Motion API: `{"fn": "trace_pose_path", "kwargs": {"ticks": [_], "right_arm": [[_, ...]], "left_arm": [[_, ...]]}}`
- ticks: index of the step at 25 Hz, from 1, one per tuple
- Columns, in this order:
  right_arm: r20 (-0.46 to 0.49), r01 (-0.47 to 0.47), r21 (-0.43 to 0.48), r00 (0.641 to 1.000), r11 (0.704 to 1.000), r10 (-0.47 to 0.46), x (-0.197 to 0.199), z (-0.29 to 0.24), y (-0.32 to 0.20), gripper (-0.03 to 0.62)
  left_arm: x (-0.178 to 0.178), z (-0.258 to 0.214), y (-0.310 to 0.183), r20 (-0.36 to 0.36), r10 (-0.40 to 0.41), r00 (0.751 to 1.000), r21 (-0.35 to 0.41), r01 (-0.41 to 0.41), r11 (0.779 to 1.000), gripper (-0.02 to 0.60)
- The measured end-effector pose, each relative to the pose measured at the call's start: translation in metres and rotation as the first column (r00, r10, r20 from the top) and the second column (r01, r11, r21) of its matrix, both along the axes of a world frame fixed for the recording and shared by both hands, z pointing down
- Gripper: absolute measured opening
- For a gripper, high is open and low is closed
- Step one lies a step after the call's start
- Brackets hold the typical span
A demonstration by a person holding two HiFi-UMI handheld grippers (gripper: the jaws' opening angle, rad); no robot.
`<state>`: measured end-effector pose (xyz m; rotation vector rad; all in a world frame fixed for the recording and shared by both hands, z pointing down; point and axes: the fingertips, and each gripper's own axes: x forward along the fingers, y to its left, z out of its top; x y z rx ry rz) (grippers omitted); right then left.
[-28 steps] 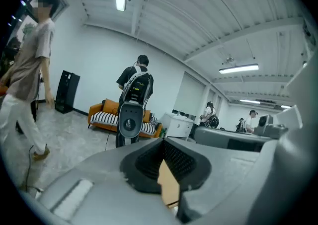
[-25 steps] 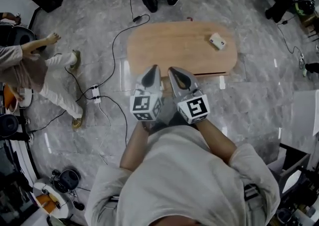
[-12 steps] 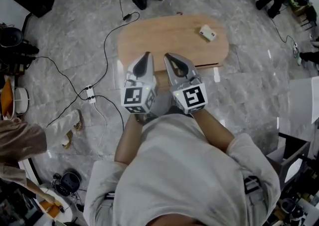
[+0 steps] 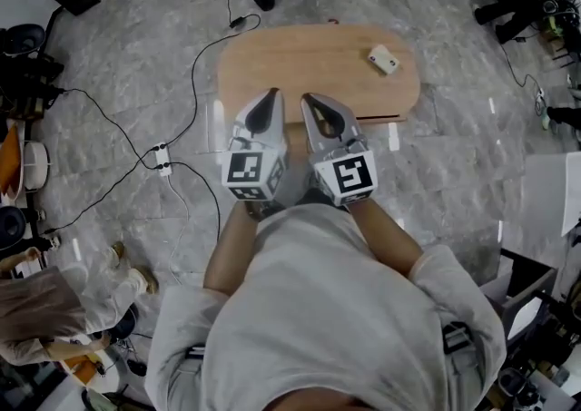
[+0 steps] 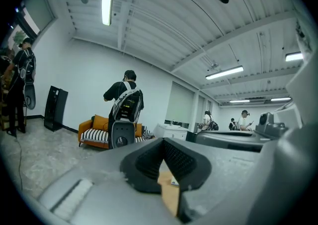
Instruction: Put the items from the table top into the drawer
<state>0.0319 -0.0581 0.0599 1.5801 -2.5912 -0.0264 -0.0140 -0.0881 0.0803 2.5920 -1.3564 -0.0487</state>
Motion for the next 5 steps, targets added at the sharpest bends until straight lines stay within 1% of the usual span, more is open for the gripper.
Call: {"fn": "trace_pose_path", "kwargs": {"ticks": [2,5], "right_arm": [[0.003,0.001,0.006,1.000,1.000,-0.001,0.0015,-0.0021,-0.0006,0.006],[0.009,0.005,0.038,1.000,0.999,-0.005,0.0032,-0.0091,-0.0024,0.006]], "left_arm": [[0.0009,-0.0010,0.0004,0.001,-0.004,1.000,-0.005,0.004,1.000,0.020],[0.0027,-0.0014,0.0001,0.002,-0.005,1.000,-0.013,0.005,1.000,0.020]]}}
